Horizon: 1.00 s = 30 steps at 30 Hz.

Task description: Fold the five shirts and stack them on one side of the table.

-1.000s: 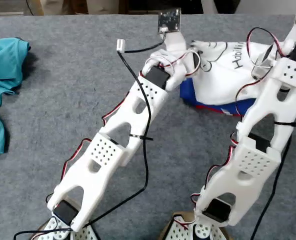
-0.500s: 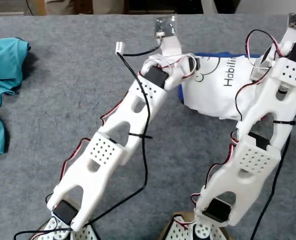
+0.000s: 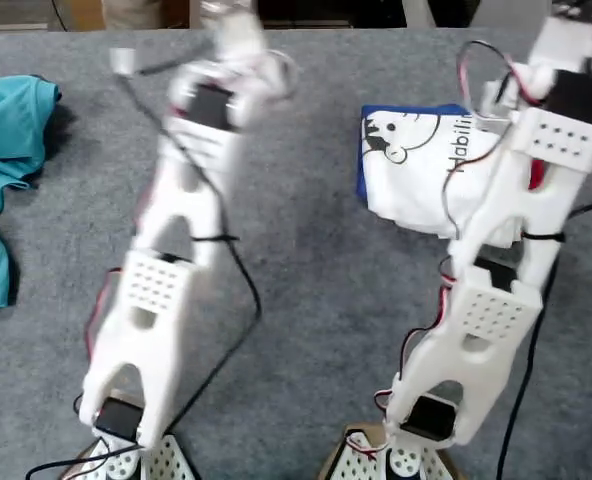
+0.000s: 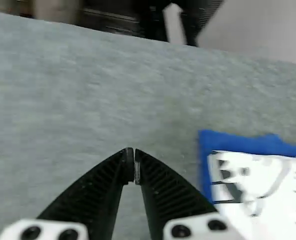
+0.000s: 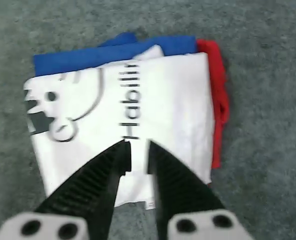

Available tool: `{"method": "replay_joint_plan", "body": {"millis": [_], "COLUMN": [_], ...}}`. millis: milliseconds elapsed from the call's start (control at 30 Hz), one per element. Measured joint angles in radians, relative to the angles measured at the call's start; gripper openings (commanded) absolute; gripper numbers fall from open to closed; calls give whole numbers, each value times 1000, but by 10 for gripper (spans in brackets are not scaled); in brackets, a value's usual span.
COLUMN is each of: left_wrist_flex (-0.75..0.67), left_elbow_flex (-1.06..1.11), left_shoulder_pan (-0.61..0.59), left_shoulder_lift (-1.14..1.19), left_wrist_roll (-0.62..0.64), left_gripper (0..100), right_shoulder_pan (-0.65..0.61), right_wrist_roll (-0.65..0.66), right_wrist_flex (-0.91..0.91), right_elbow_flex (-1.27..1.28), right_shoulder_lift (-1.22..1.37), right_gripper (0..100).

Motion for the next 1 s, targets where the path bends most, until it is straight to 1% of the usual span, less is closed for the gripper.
{"method": "replay_joint_plan", "body": {"millis": [133,200,333,400,500,600,700,867,1000], "left_wrist_flex": [216,250,264,264,264,264,259,120,18], "left_elbow_flex": [-3,5,20,77,241,448,632,812,845], "left_shoulder_pan": [-167,-262,-511,-626,-753,-839,-910,-1005,-1088], "left_shoulder_lift": [-109,-147,-195,-216,-238,-245,-241,-170,-103], "left_wrist_roll": [-166,-193,-207,-207,-207,-209,-232,-247,-255], "left_gripper": [28,54,140,166,171,169,167,167,153], "right_shoulder_pan": [-135,-212,-354,-404,-450,-482,-483,-483,-482], "right_wrist_roll": [0,0,0,0,0,0,0,0,0], "right_wrist_flex": [0,0,0,0,0,0,0,0,0], "right_elbow_flex": [124,212,391,463,540,597,628,629,632], "right_shoulder_lift": [-129,-189,-269,-284,-292,-292,-292,-293,-293], "right_gripper": [9,9,9,9,9,10,10,10,10]}}
